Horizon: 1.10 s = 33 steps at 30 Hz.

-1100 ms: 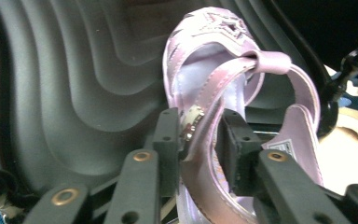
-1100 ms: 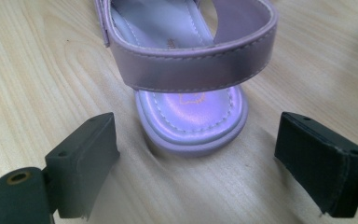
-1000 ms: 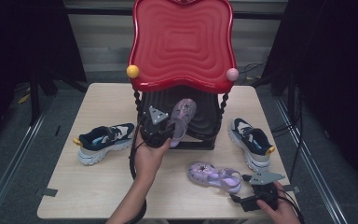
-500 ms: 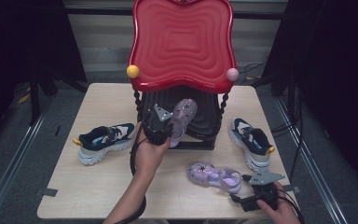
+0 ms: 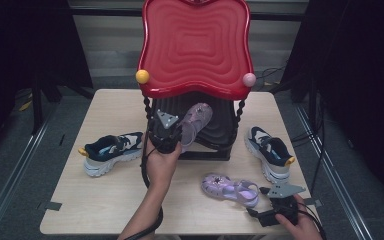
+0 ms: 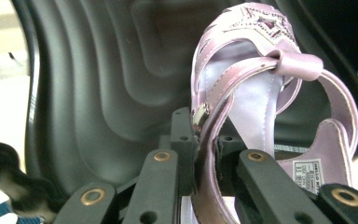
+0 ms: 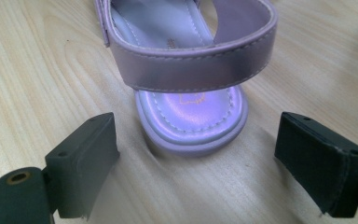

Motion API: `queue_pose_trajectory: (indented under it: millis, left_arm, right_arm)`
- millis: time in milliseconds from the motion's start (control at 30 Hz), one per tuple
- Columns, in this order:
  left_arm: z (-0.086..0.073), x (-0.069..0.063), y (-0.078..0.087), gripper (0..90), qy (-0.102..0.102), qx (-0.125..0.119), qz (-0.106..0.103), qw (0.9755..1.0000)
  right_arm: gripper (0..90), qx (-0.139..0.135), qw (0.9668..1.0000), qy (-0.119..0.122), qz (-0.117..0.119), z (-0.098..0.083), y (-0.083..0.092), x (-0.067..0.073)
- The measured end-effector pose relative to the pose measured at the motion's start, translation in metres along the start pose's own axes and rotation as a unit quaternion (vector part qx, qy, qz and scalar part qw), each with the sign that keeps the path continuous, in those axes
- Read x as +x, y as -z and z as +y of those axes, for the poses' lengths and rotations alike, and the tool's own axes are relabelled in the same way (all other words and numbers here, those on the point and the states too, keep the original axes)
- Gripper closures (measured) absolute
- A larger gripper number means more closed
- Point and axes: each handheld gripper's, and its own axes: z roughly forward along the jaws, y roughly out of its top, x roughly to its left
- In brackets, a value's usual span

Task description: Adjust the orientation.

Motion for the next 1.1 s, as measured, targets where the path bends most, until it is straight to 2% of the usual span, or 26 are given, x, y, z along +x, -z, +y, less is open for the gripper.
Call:
queue_pose_trajectory:
  millis: [33, 100, 267, 300, 367, 400, 567, 600, 633, 700, 767, 800, 933, 1033, 1100]
  left_arm:
    - [0.000, 0.000, 0.000, 82.1, 0.000, 0.000, 0.000, 1.0000]
    - [0.006, 0.003, -0.002, 82.0, 0.019, -0.009, 0.012, 0.9997]
    - [0.009, 0.005, -0.010, 82.0, 0.037, -0.016, 0.017, 0.9991]
    - [0.010, 0.005, -0.015, 82.0, 0.035, -0.017, 0.025, 0.9989]
    - [0.010, 0.005, -0.017, 82.0, 0.039, -0.019, 0.028, 0.9987]
    - [0.009, 0.004, -0.020, 82.0, 0.035, -0.029, 0.041, 0.9981]
    - [0.013, 0.005, -0.027, 82.0, 0.039, -0.035, 0.051, 0.9973]
    - [0.015, 0.004, -0.029, 82.0, 0.039, -0.040, 0.068, 0.9961]
    - [0.015, 0.004, -0.029, 81.9, 0.039, -0.040, 0.068, 0.9961]
    - [0.016, 0.005, -0.033, 81.8, 0.029, -0.041, 0.078, 0.9956]
    - [0.014, 0.004, -0.035, 81.6, 0.035, -0.036, 0.084, 0.9952]
    - [0.011, 0.006, -0.035, 81.2, 0.023, -0.034, 0.078, 0.9961]
    - [0.008, 0.006, -0.032, 79.4, 0.012, -0.036, 0.075, 0.9965]
    - [0.011, 0.008, -0.026, 78.6, -0.005, -0.016, 0.068, 0.9976]
    - [0.011, 0.009, -0.025, 78.5, -0.008, -0.011, 0.068, 0.9976]
  right_arm:
    - [12.2, 0.000, 1.0000, 0.000, 0.000, 0.000, 0.000, 0.000]
    - [12.2, 0.000, 1.0000, 0.000, 0.000, 0.000, 0.000, 0.000]
    - [12.2, 0.000, 1.0000, 0.000, 0.000, 0.000, 0.000, 0.000]
    - [12.2, 0.000, 1.0000, 0.000, 0.000, 0.000, 0.000, 0.000]
    - [12.2, 0.000, 1.0000, 0.000, 0.000, 0.000, 0.000, 0.000]
    - [12.2, 0.000, 1.0000, 0.000, 0.000, 0.000, 0.000, 0.000]
    - [12.2, 0.000, 1.0000, 0.000, 0.000, 0.000, 0.000, 0.000]
    - [12.2, 0.000, 1.0000, 0.000, 0.000, 0.000, 0.000, 0.000]
    - [12.2, 0.000, 1.0000, 0.000, 0.000, 0.000, 0.000, 0.000]
    - [12.2, 0.000, 1.0000, 0.000, 0.000, 0.000, 0.000, 0.000]
    - [12.2, 0.000, 1.0000, 0.000, 0.001, 0.000, 0.000, 0.000]
    - [12.2, 0.000, 1.0000, 0.001, 0.001, 0.000, 0.000, 0.000]
    - [12.2, 0.000, 1.0000, 0.001, 0.001, 0.000, 0.000, 0.000]
    - [12.2, 0.000, 1.0000, 0.001, 0.001, 0.000, 0.000, 0.000]
    - [12.2, 0.000, 1.0000, 0.000, 0.001, 0.000, 0.000, 0.000]
